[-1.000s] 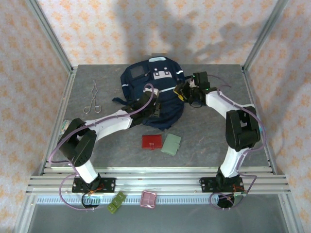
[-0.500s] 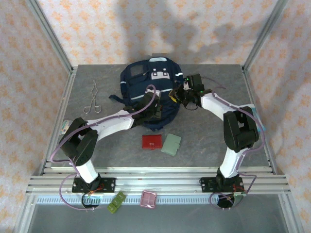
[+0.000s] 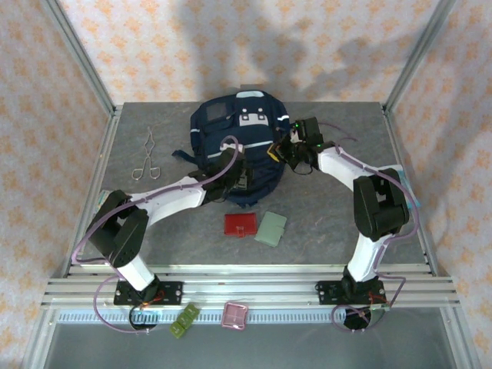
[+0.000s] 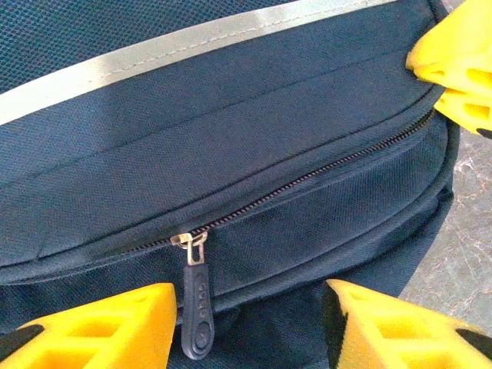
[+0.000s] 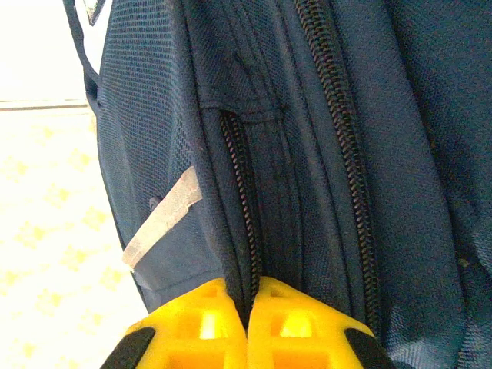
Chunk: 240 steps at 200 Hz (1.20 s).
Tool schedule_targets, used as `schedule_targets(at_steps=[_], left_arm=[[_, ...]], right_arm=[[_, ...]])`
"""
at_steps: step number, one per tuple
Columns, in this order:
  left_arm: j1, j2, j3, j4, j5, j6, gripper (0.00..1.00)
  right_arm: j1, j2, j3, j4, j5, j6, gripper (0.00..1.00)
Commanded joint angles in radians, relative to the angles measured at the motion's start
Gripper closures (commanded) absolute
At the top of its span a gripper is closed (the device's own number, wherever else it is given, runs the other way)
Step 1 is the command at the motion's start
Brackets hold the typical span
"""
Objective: Pack books, pencil case, and school supplies into a backpack
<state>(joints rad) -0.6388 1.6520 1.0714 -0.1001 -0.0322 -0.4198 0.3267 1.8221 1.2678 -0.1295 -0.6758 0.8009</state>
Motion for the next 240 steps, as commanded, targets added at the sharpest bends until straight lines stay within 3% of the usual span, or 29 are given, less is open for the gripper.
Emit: schedule_targets(at_steps=[1, 55, 92, 114, 137, 153, 161, 201, 240], left_arm=[[0.011, 0.027, 0.023, -0.004, 0.028, -0.015, 0.47], [0.017, 0.032, 0.049, -0.06, -0.03, -0.01, 0.43], [0.019, 0.073, 0.034, -0.029, -0.007, -0.014, 0.43], [0.019, 0.116, 0.055, -0.018, -0.019, -0.01, 0.51], [0.019, 0.137, 0.067, -0.011, -0.036, 0.002, 0.75], [0.023, 0.138, 0.07, -0.015, -0.046, 0.01, 0.87], [0.028, 0.138, 0.071, -0.022, -0.045, 0.015, 1.0], [0.049, 0.077, 0.023, -0.067, -0.087, 0.048, 1.0], [0.145, -0.027, -0.091, -0.078, -0.116, 0.074, 1.0]], right_arm=[[0.006, -0.004, 0.03, 0.039, 0.006, -0.003, 0.99], [0.006, -0.012, 0.018, 0.057, -0.004, 0.003, 0.99], [0.007, -0.018, 0.019, 0.059, -0.005, 0.0, 1.0], [0.006, -0.026, 0.01, 0.065, -0.004, 0.002, 1.0], [0.006, -0.03, 0.004, 0.069, -0.004, 0.004, 1.0], [0.007, -0.035, -0.002, 0.07, 0.001, 0.001, 1.0], [0.007, -0.037, -0.004, 0.069, 0.003, 0.0, 1.0], [-0.003, -0.031, -0.007, 0.072, 0.005, -0.002, 1.0], [-0.029, -0.047, -0.015, 0.074, 0.021, -0.003, 1.0]])
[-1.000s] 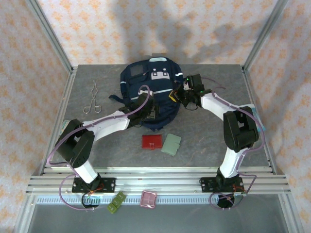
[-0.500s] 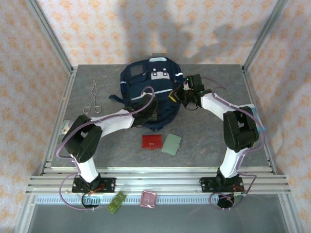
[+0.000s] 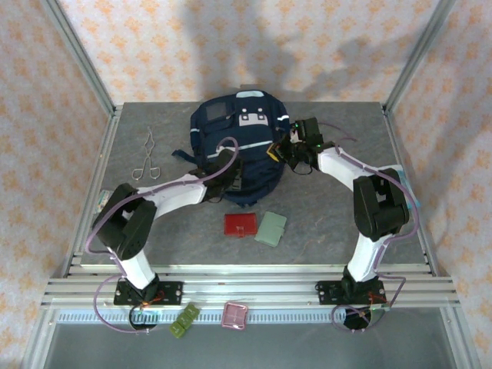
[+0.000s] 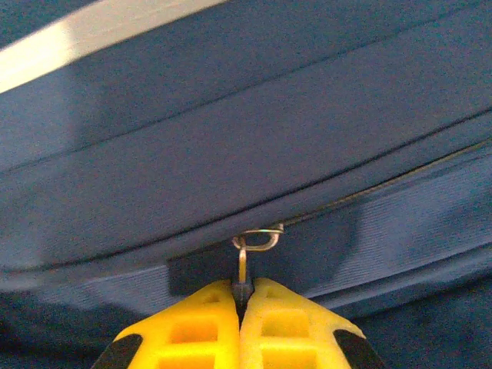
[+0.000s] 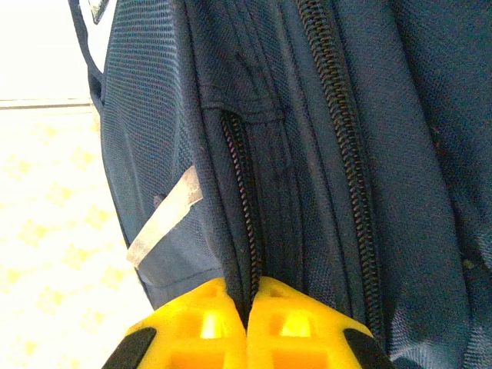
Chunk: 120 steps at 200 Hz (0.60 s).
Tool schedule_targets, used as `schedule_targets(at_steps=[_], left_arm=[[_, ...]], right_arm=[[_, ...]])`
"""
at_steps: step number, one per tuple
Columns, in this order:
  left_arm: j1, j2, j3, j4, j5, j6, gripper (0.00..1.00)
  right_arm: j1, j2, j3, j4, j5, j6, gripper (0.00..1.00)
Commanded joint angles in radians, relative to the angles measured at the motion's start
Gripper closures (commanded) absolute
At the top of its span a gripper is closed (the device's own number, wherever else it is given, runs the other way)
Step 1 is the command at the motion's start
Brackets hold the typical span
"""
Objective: Pack books, pencil case, and school supplies into a backpack
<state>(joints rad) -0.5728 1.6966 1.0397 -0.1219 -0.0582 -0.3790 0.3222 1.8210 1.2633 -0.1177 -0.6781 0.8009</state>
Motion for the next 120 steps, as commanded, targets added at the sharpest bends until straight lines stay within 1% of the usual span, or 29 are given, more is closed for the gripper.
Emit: schedule_targets(at_steps=[1, 16, 26, 46, 82, 110, 117, 120], left_arm=[[0.082, -0.073, -0.061, -0.056, -0.092, 0.034, 1.0], [0.114, -0.088, -0.073, -0.058, -0.1, 0.041, 1.0], [0.12, -0.088, -0.069, -0.056, -0.094, 0.049, 1.0], [0.113, -0.088, -0.051, -0.047, -0.043, 0.054, 1.0], [0.033, -0.106, -0.006, -0.046, 0.012, 0.078, 1.0], [-0.033, -0.084, 0.048, -0.032, 0.058, 0.067, 1.0], [-0.047, -0.075, 0.062, -0.018, 0.077, 0.061, 1.0], [-0.053, -0.072, 0.069, -0.013, 0.083, 0.057, 1.0]], right_arm=[[-0.023, -0.046, -0.011, 0.063, 0.023, -0.002, 1.0], [-0.024, -0.051, -0.013, 0.069, 0.02, 0.0, 1.0], [-0.023, -0.05, -0.014, 0.072, 0.017, 0.0, 1.0], [-0.028, -0.048, -0.002, 0.061, 0.016, -0.012, 1.0], [-0.063, -0.013, 0.09, 0.0, 0.028, -0.045, 1.0], [-0.108, 0.038, 0.186, -0.052, 0.062, -0.067, 1.0], [-0.117, 0.05, 0.208, -0.067, 0.071, -0.073, 0.94], [-0.12, 0.053, 0.216, -0.073, 0.075, -0.074, 0.87]])
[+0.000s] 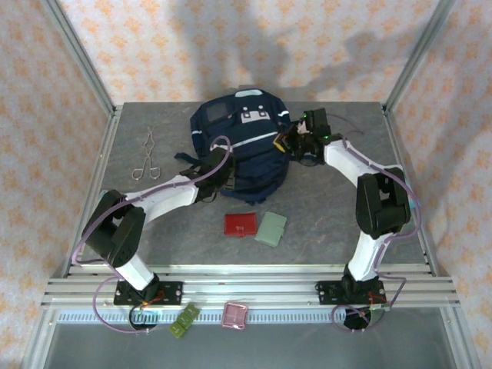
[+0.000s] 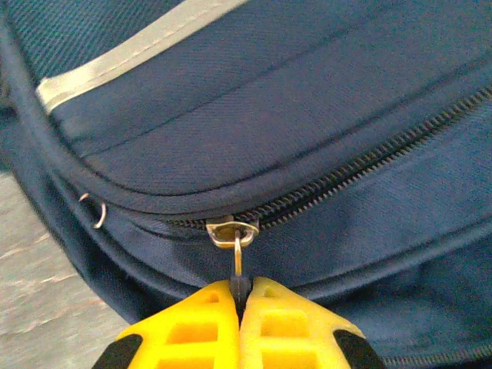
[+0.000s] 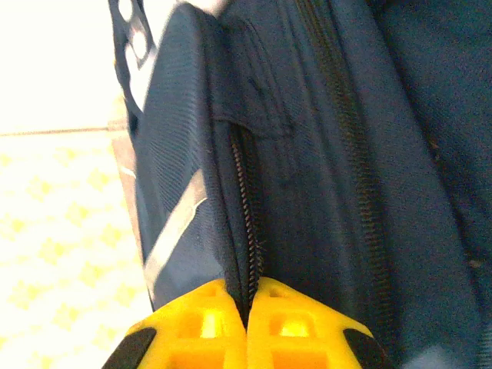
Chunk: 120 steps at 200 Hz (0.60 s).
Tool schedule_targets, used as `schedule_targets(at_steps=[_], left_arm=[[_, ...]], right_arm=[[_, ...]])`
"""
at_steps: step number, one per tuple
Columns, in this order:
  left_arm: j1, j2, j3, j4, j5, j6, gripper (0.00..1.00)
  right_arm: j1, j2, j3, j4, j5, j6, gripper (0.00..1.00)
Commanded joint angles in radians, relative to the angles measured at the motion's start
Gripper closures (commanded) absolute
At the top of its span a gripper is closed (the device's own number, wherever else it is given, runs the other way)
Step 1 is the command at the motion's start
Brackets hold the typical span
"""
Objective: Pack books, pencil case, and school supplies into a backpack
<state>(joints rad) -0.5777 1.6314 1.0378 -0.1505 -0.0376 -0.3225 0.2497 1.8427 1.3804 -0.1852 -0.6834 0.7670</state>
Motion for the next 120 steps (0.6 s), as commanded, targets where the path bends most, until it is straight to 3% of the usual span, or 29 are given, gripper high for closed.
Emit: schedule_targets(at_steps=[1, 16, 35, 93, 120], left_arm=[[-0.05, -0.005, 0.073, 0.018, 0.064, -0.001, 1.0], [-0.082, 0.018, 0.104, 0.049, 0.088, -0.019, 1.0], [-0.106, 0.063, 0.143, 0.07, 0.102, -0.033, 1.0], [-0.117, 0.109, 0.176, 0.073, 0.11, -0.029, 1.0], [-0.119, 0.109, 0.174, 0.066, 0.107, -0.03, 1.0]], right_arm=[[-0.048, 0.032, 0.1, -0.008, 0.081, -0.042, 0.85], [-0.054, 0.032, 0.116, -0.03, 0.077, -0.047, 0.64], [-0.044, -0.017, 0.064, -0.008, 0.039, -0.037, 0.55], [0.028, -0.134, -0.163, 0.116, -0.056, 0.043, 0.54], [0.074, -0.122, -0.184, 0.176, -0.062, 0.077, 0.61]])
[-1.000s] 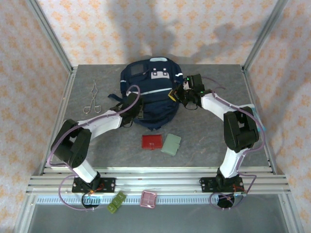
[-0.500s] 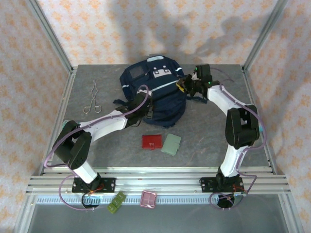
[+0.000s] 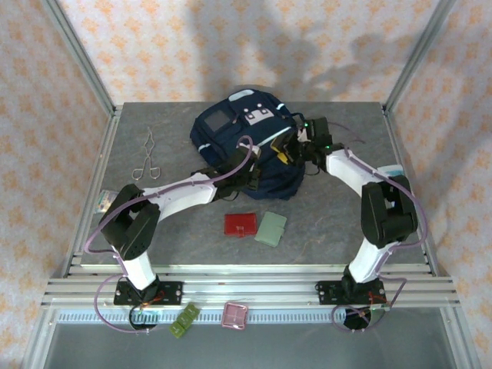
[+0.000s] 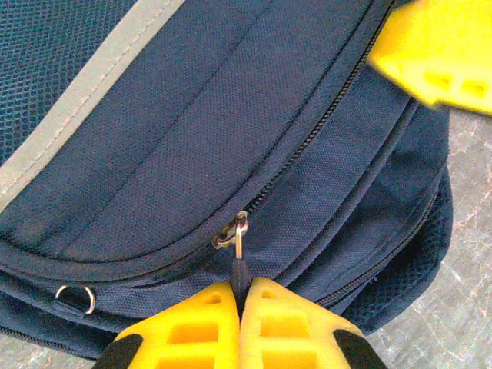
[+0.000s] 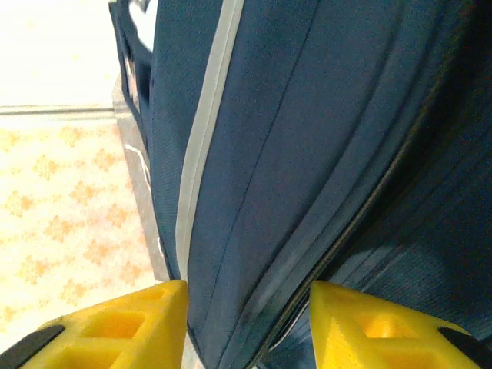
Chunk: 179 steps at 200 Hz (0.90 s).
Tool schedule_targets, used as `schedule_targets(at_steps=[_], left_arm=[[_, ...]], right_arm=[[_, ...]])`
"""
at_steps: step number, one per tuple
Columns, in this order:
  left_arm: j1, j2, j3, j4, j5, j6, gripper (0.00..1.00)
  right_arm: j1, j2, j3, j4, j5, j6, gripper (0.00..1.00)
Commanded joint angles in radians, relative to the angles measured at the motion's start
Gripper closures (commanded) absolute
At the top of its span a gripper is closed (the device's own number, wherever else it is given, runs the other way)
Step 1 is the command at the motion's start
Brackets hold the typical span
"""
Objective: Pack books, pencil case, and school supplies into a backpack
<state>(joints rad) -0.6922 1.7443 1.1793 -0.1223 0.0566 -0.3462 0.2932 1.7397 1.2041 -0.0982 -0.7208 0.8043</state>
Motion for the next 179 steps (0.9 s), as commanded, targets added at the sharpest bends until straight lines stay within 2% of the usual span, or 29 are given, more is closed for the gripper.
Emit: schedule_targets(at_steps=[1, 12, 37, 61, 133, 151, 162, 179], left_arm=[[-0.004, -0.005, 0.033, 0.038, 0.012, -0.006, 1.0], [-0.006, -0.006, 0.027, 0.037, 0.005, -0.01, 1.0], [-0.006, -0.015, 0.005, 0.027, -0.038, -0.017, 1.0], [0.003, -0.038, -0.032, 0.011, -0.099, -0.023, 1.0], [0.177, -0.104, -0.171, 0.026, -0.247, -0.058, 1.0], [0.213, -0.107, -0.18, 0.046, -0.253, -0.069, 0.9], [0.222, -0.105, -0.179, 0.057, -0.272, -0.071, 0.78], [0.227, -0.096, -0.171, 0.065, -0.283, -0.07, 0.76]], right_arm=[[0.031, -0.017, -0.006, 0.089, -0.024, 0.04, 0.62], [0.047, 0.004, 0.008, 0.092, -0.026, 0.045, 0.66], [0.058, 0.04, 0.023, 0.094, -0.013, 0.052, 0.88], [0.057, 0.047, 0.024, 0.098, -0.004, 0.051, 1.0], [0.04, -0.014, -0.023, 0.139, 0.056, 0.064, 1.0], [0.041, -0.027, -0.041, 0.159, 0.071, 0.065, 1.0], [0.04, -0.026, -0.043, 0.17, 0.067, 0.068, 1.0], [0.04, -0.019, -0.037, 0.185, 0.046, 0.077, 1.0]])
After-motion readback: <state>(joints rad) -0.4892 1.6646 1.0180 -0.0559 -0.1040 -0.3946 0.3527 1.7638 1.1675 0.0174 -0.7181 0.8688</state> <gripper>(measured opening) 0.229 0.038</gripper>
